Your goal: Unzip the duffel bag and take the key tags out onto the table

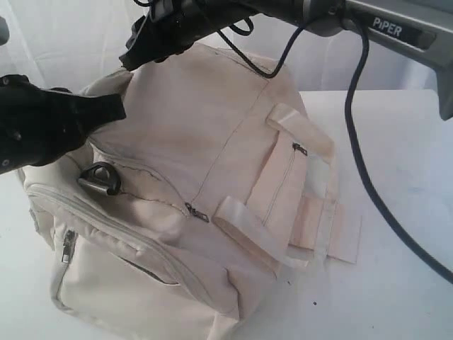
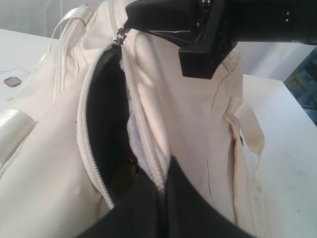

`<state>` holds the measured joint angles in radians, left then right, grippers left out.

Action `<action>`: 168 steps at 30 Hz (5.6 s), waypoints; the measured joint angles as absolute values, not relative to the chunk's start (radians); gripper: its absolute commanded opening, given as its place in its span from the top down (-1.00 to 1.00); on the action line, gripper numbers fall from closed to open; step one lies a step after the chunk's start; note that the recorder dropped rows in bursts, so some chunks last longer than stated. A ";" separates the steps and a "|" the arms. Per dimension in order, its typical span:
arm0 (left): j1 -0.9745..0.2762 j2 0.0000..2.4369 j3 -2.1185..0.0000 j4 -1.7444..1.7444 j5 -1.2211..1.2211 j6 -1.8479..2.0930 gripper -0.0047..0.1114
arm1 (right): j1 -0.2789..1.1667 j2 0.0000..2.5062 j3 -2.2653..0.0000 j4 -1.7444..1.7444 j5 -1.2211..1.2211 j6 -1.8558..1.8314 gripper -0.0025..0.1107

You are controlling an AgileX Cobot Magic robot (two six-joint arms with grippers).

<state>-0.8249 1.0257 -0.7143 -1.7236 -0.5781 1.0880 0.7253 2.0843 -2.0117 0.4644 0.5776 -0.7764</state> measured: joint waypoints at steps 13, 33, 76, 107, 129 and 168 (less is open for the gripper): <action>-0.825 0.947 -0.669 -1.724 -0.561 1.108 0.92 | 0.714 2.061 -2.012 0.411 0.628 -0.776 0.96; -0.825 0.949 -0.669 -1.724 -0.532 1.153 0.92 | 0.698 2.047 -2.012 0.583 0.687 -0.776 0.96; -0.825 0.833 -0.634 -1.725 -0.585 1.513 0.92 | 0.623 2.008 -2.012 0.327 0.768 -0.671 0.96; -0.681 0.968 -0.640 -1.706 -0.544 1.588 0.92 | 0.459 2.001 -2.012 0.298 0.853 -0.629 0.96; -0.676 1.025 -0.642 -1.587 -0.565 1.528 0.92 | 0.350 1.929 -2.012 0.272 1.049 -0.584 0.96; -0.489 1.356 -0.967 -1.724 -0.450 1.955 0.83 | 0.340 1.920 -1.899 0.244 1.063 -0.499 0.91</action>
